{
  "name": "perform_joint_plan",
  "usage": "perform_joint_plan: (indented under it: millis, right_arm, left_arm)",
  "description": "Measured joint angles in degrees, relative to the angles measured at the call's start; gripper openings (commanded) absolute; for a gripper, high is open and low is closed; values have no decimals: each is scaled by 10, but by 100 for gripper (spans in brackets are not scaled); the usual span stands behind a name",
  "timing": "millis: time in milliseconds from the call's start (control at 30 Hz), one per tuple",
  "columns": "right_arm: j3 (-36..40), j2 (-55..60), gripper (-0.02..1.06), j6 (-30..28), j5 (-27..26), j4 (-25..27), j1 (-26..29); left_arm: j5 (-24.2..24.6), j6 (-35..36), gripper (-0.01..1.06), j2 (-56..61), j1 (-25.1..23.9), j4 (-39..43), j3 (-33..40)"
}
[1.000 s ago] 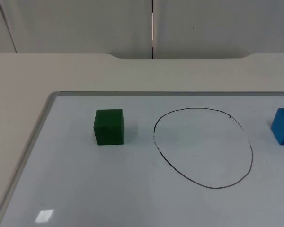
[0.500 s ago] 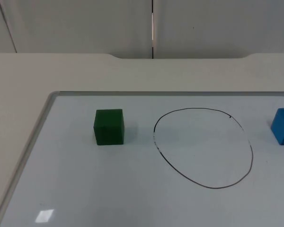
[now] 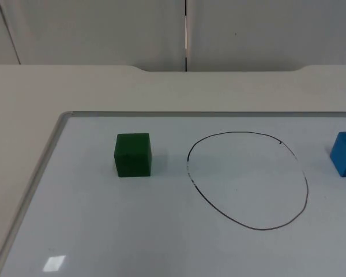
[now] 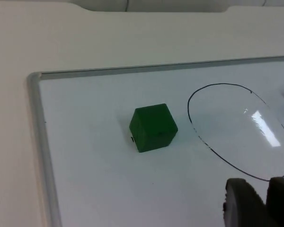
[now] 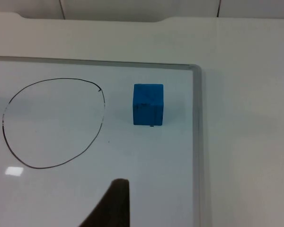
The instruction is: Push the two cubes into the marked area.
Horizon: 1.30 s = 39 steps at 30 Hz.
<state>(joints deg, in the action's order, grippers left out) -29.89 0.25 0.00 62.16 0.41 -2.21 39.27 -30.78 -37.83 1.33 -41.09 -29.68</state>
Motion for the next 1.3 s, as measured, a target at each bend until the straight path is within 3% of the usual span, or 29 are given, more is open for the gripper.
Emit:
perform_joint_plan:
  millis: [233,433,567,733,1300]
  right_arm:
    - [0,0,105,0,0,0,0]
    - [0,0,105,0,0,0,0]
    - [0,0,105,0,0,0,0]
    - [0,0,105,0,0,0,0]
    - [0,0,105,0,0,0,0]
  left_arm:
    - [-10,-122,15,-111,0,-122,0]
    - [-17,-174,15,-190,0,-183,0]
    - [-25,-183,13,-219,0,-201,0]
    - [-33,-204,0,-239,0,-222,0]
    - [-114,-253,0,-263,4,-289,0]
